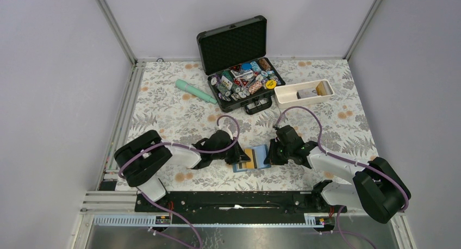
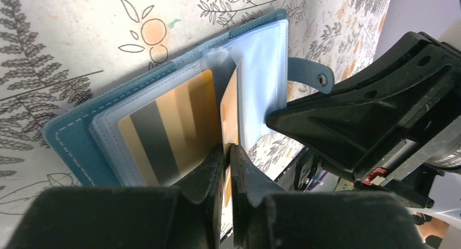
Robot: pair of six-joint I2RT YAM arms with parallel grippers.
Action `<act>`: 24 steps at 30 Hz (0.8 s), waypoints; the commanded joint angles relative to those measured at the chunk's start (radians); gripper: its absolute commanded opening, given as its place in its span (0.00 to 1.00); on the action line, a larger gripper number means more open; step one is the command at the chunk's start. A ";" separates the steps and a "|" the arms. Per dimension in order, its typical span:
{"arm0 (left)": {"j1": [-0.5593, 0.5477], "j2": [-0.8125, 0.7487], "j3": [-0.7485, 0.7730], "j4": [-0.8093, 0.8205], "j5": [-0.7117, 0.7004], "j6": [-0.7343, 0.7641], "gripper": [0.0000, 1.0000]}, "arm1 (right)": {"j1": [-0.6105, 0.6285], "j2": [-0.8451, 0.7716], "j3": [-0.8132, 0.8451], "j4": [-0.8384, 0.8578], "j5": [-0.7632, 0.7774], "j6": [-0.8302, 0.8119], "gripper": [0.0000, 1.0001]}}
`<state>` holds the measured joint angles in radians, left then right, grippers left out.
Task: Put the credit cards into the card holder
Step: Insert the credit card into the card holder.
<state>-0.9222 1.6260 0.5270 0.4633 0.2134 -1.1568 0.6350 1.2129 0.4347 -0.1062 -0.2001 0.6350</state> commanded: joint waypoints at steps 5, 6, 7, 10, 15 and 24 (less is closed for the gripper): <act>-0.017 -0.023 0.053 -0.213 -0.105 0.100 0.18 | 0.007 -0.001 -0.002 -0.040 0.060 -0.026 0.00; -0.018 -0.028 0.063 -0.239 -0.114 0.112 0.21 | 0.007 -0.001 -0.003 -0.039 0.060 -0.026 0.00; -0.018 -0.030 0.073 -0.261 -0.118 0.124 0.23 | 0.007 -0.001 -0.004 -0.039 0.061 -0.026 0.00; -0.021 -0.036 0.100 -0.315 -0.130 0.151 0.31 | 0.006 -0.001 -0.004 -0.038 0.060 -0.026 0.00; -0.026 -0.039 0.136 -0.384 -0.145 0.179 0.42 | 0.008 0.002 -0.005 -0.036 0.058 -0.026 0.00; -0.034 -0.051 0.164 -0.461 -0.171 0.202 0.58 | 0.007 -0.001 -0.009 -0.035 0.057 -0.025 0.00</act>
<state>-0.9524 1.5841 0.6895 0.1432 0.1169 -1.0077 0.6353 1.2129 0.4347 -0.1059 -0.2005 0.6346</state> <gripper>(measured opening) 0.555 0.062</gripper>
